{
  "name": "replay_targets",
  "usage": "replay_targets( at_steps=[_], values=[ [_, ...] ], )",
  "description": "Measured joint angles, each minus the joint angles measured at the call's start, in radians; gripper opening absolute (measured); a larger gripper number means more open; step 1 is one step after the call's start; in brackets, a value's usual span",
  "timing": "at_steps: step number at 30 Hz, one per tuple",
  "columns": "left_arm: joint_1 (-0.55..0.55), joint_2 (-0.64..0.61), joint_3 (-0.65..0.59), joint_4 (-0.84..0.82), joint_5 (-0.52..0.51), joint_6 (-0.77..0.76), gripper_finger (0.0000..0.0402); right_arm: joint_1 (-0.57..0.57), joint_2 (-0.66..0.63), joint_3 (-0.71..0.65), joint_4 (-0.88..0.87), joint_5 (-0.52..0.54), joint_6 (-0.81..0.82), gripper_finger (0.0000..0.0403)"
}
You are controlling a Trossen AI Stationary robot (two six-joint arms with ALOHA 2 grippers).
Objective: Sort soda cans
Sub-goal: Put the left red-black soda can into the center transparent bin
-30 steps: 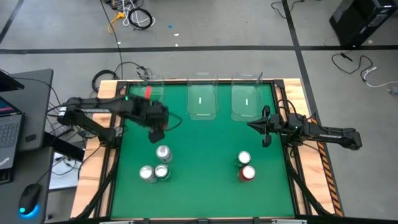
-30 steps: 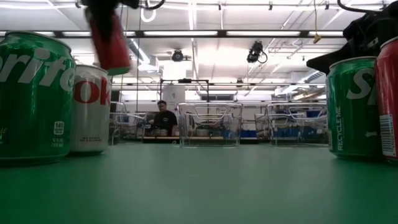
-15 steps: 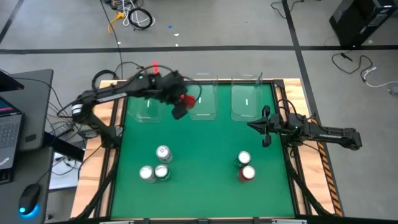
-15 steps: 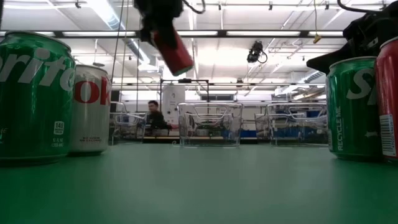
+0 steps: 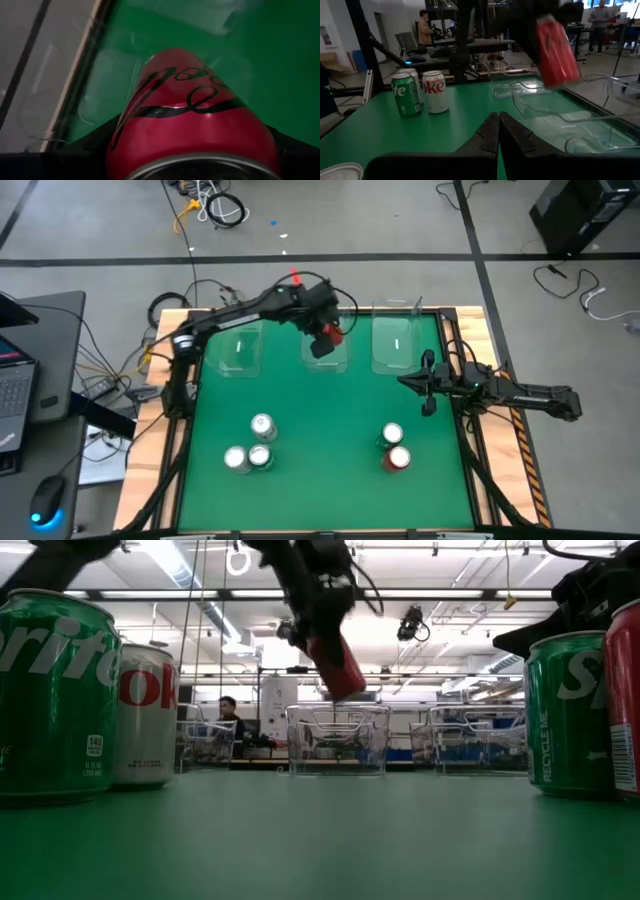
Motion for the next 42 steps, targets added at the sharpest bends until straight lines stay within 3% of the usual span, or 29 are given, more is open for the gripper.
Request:
replay_targets(
  at_steps=[14,32,42],
  values=[
    [-0.013,0.194,0.019,-0.067,0.062,0.027,0.0297,0.000,0.000,0.000,0.000,0.000,0.000,0.0021],
    [-0.084,0.225,0.020,-0.041,0.003,0.069,0.0336,0.000,0.000,0.000,0.002,0.000,0.000,0.0021],
    [-0.093,0.227,0.035,-0.114,-0.001,0.074,0.0352,0.000,0.000,0.000,0.003,0.000,0.000,0.0021]
  ],
)
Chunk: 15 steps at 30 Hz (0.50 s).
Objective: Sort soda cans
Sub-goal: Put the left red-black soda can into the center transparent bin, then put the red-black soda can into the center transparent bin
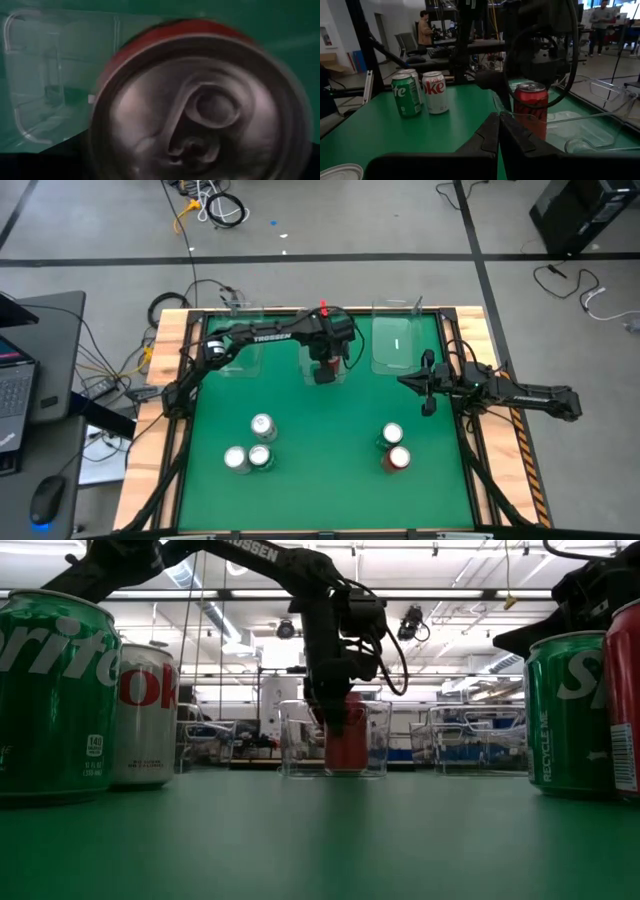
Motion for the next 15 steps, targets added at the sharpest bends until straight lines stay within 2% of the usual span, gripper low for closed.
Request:
replay_targets(
  at_steps=[5,11,15],
  values=[
    [0.000,0.001,0.064,-0.025,-0.015,0.026,0.0353,0.000,0.000,0.000,0.001,0.000,0.000,0.0021],
    [0.000,0.001,0.217,-0.106,-0.053,0.042,0.0351,0.000,0.000,0.000,0.001,0.000,0.000,0.0021],
    [-0.008,-0.010,0.321,-0.144,-0.105,0.043,0.0326,0.000,0.000,0.000,0.001,0.000,0.000,0.0021]
  ],
)
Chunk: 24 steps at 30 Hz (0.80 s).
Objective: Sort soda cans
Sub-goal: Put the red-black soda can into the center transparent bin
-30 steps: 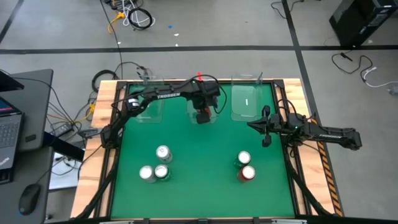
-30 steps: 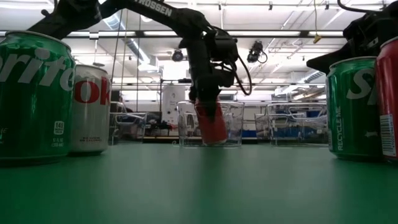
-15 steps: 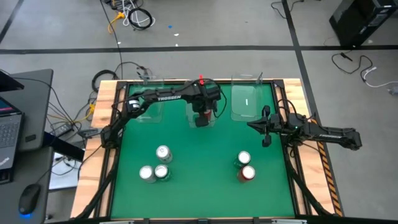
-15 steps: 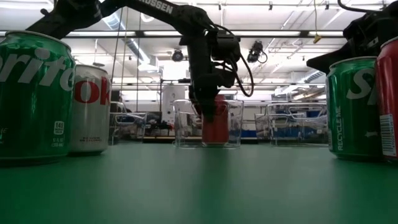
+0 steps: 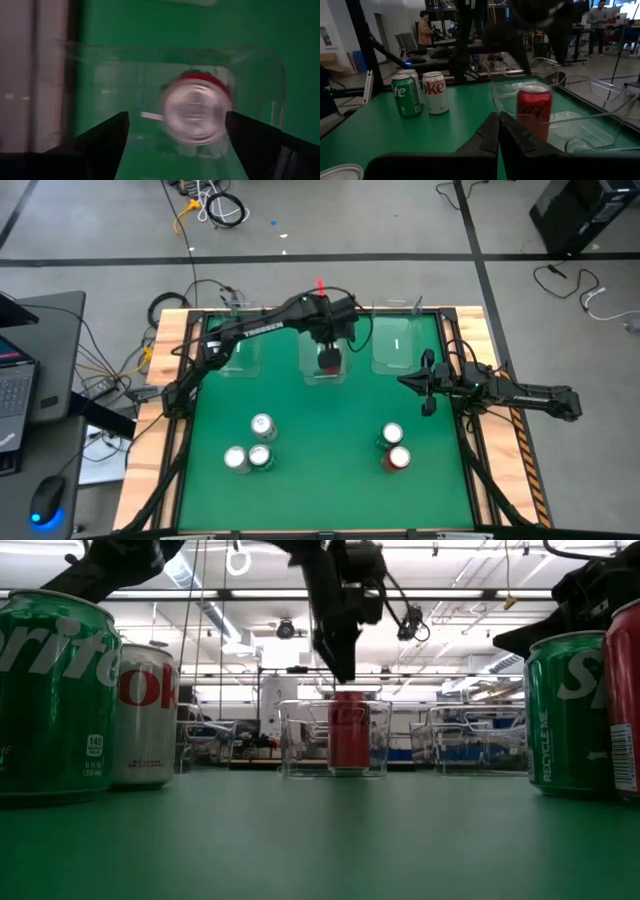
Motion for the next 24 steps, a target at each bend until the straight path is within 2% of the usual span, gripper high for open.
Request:
replay_targets(
  at_steps=[5,10,14,15,17,21,24],
  values=[
    [-0.024,-0.071,-0.007,-0.010,-0.074,0.007,0.0247,0.000,0.000,0.000,0.004,0.000,0.000,0.0021],
    [-0.054,-0.112,-0.003,0.028,-0.087,0.002,0.0132,0.000,0.000,0.000,0.009,0.000,0.000,0.0021],
    [-0.075,-0.146,-0.003,0.102,-0.001,0.006,0.0031,0.000,0.000,0.000,0.011,0.000,0.000,0.0021],
    [-0.077,-0.152,-0.003,0.130,0.031,0.003,0.0017,0.000,0.000,0.000,0.012,0.000,0.000,0.0021],
    [-0.082,-0.156,-0.003,0.207,0.079,-0.005,0.0009,0.000,0.000,0.000,0.011,0.000,0.000,0.0021],
    [-0.111,-0.156,-0.004,0.355,0.101,0.013,0.0004,0.000,0.000,0.000,0.026,0.000,0.000,0.0021],
    [-0.134,-0.159,-0.050,0.491,0.143,0.039,0.0003,0.000,-0.001,0.000,0.081,0.000,0.000,0.0021]
  ],
)
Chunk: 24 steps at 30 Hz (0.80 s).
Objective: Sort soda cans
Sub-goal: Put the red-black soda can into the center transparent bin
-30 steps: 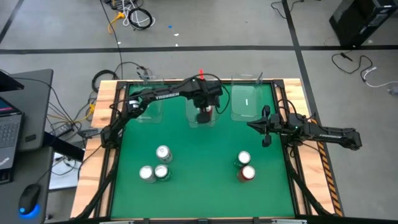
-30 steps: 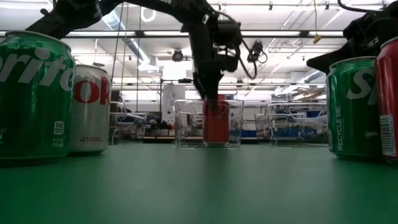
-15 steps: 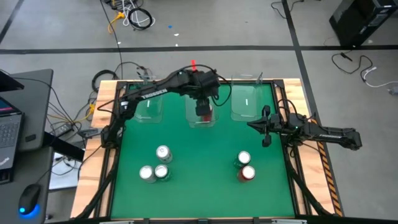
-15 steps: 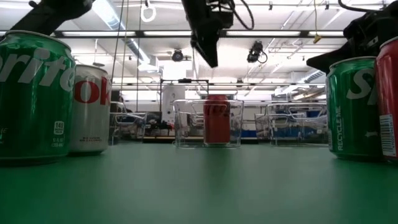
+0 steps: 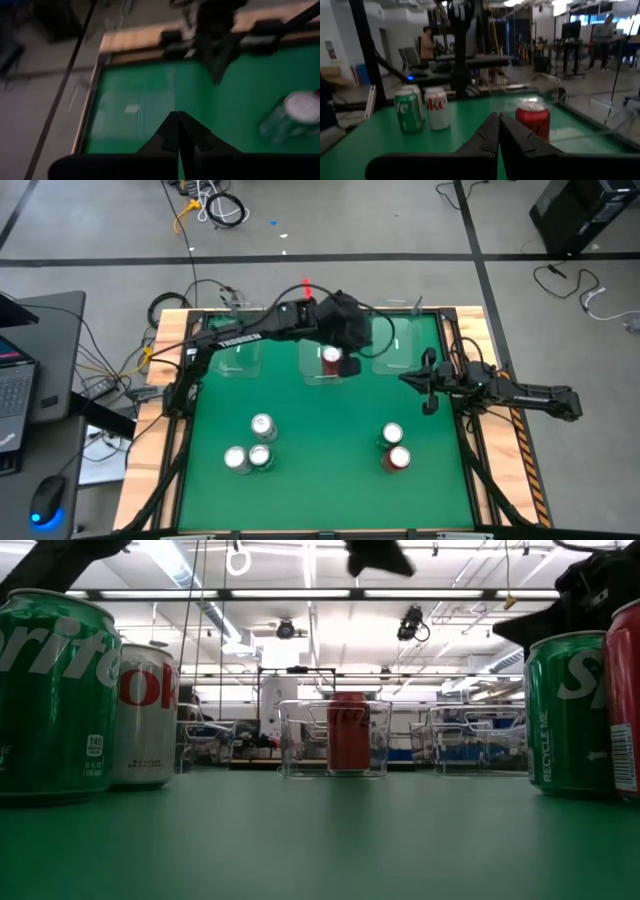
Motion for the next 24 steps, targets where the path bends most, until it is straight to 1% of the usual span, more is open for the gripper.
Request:
replay_targets(
  at_steps=[3,7,11,14,19,24],
  values=[
    [-0.013,0.003,-0.059,0.106,0.022,0.017,0.0002,0.000,0.000,0.000,0.054,0.000,0.000,0.0021],
    [-0.022,0.002,-0.181,0.308,0.081,0.016,0.0001,0.000,0.000,0.000,0.111,0.000,0.007,0.0021],
    [-0.032,0.004,-0.301,0.489,0.155,0.012,0.0001,0.000,0.004,0.000,0.099,0.000,0.076,0.0021],
    [-0.043,-0.013,-0.393,0.588,0.193,0.010,0.0001,0.000,0.020,0.000,0.101,-0.001,0.103,0.0021],
    [-0.060,-0.111,-0.595,0.797,0.230,0.013,0.0000,0.001,0.063,0.000,0.104,-0.031,0.150,0.0023],
    [-0.073,-0.249,-0.872,1.074,0.248,-0.031,0.0000,0.016,0.120,0.030,0.109,-0.053,0.200,0.0043]
  ],
)
